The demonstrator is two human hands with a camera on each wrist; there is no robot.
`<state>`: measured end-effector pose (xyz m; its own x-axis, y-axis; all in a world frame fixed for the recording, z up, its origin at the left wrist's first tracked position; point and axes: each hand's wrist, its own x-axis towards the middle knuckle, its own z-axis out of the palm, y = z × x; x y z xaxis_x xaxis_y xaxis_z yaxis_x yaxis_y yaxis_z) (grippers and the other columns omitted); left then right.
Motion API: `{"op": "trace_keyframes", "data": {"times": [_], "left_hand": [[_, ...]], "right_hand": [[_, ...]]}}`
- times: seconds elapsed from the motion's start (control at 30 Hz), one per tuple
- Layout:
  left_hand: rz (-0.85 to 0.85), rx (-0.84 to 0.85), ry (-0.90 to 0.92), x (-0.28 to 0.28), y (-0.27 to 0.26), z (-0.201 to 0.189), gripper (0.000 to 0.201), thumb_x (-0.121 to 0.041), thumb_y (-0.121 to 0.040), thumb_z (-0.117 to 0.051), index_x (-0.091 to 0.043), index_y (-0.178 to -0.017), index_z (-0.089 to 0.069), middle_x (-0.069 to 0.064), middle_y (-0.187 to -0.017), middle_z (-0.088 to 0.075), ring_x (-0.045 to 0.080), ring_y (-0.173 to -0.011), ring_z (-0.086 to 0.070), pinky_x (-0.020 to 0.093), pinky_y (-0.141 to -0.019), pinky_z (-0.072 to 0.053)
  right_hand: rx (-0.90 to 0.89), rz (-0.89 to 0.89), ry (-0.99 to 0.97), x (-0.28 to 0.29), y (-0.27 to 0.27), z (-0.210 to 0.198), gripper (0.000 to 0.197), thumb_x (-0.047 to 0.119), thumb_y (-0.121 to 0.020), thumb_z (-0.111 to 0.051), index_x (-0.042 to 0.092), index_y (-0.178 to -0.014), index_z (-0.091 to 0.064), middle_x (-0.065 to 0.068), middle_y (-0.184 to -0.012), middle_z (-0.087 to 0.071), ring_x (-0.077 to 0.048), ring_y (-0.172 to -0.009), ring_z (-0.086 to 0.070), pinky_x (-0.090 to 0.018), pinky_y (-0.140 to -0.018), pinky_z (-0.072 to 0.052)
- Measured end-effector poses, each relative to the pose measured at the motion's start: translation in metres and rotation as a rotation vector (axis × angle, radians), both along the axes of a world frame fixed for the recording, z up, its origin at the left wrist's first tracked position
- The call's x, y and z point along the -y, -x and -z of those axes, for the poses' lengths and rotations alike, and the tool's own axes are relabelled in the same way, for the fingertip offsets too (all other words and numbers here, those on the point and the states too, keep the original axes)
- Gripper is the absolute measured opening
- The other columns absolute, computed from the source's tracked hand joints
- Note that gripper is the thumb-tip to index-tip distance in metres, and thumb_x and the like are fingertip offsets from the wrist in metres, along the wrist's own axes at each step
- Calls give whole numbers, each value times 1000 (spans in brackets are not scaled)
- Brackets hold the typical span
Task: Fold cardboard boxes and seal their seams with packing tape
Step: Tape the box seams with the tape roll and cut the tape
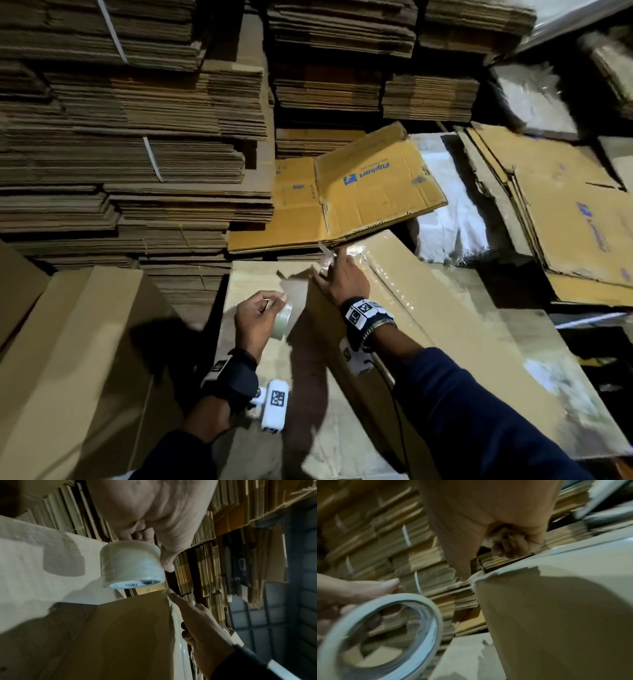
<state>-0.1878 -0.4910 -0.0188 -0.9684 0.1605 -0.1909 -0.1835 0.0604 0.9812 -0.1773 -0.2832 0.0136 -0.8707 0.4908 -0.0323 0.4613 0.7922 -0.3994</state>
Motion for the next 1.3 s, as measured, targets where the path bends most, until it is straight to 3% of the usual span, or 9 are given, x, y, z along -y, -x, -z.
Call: {"op": "trace_keyframes", "data": {"times": [0.13, 0.27, 0.5, 0.6, 0.77, 0.93, 1.07, 1.13, 1.3], "left_hand": [[68, -120, 10, -36, -3, -41, 15, -15, -91, -80, -28, -85, -80, -8, -86, -80, 6, -80, -72, 30, -74, -54], [158, -325, -6, -91, -20, -88, 17, -19, -96, -76, -13, -110, -80, -13, -100, -78, -4, -95, -72, 17, -88, -55], [351, -514, -20, -227, -93, -108, 31, -32, -101, -66, -11, -120, -79, -1, -121, -76, 8, -116, -70, 38, -105, -55], [404, -526, 3, -297, -156, -103, 30, -26, -104, -62, -12, -127, -75, 3, -131, -72, 11, -123, -66, 34, -108, -52], [563, -494, 120, -413, -273, -89, 29, -20, -103, -63, -16, -131, -73, 8, -138, -68, 16, -128, -64, 30, -109, -50], [642, -452, 286, -509, -342, -61, 31, -10, -93, -67, -17, -120, -79, 2, -137, -67, 23, -129, -61, 30, -103, -49], [724, -381, 540, -549, -382, -2, 43, -8, -89, -61, -25, -126, -76, 9, -131, -69, 33, -123, -60, 39, -96, -54], [784, -381, 645, -553, -397, 30, 45, -10, -88, -61, -26, -128, -73, 12, -125, -72, 36, -120, -64, 43, -93, -56], [989, -462, 785, -544, -420, 86, 46, -5, -91, -62, -20, -134, -72, 15, -133, -70, 37, -126, -62, 46, -98, -55]], "right_hand": [[-212, 194, 241, -32, -42, -23, 31, 41, -102, -51, 19, -116, -33, -12, -100, -65, -37, -86, -66, -42, -72, -51], [-300, 368, 440, -101, -96, -44, 30, 26, -100, -50, 14, -120, -30, -16, -99, -66, -35, -84, -62, -39, -75, -43], [-358, 607, 530, -232, -212, -41, 26, 39, -105, -41, 15, -113, -36, -14, -106, -58, -32, -95, -55, -40, -84, -38], [-367, 680, 615, -299, -270, -17, 40, 61, -86, -33, 25, -100, -45, -11, -99, -55, -27, -86, -53, -44, -82, -40], [-330, 722, 695, -386, -364, 13, 22, 35, -96, -41, 17, -87, -50, -6, -73, -50, -21, -60, -43, -30, -55, -34], [-194, 704, 825, -441, -447, 55, 18, 18, -103, -49, 20, -87, -56, 5, -73, -57, -6, -62, -52, -21, -52, -47], [-32, 761, 738, -468, -495, 93, 12, 28, -77, -59, 17, -72, -57, -4, -72, -59, -22, -67, -57, -38, -75, -57], [91, 828, 650, -480, -516, 115, 17, 20, -79, -66, 12, -64, -64, -10, -68, -64, -31, -72, -62, -40, -73, -56], [162, 882, 639, -485, -540, 166, 7, 15, -77, -82, 11, -82, -80, -13, -84, -76, -32, -84, -72, -44, -83, -61]]}}
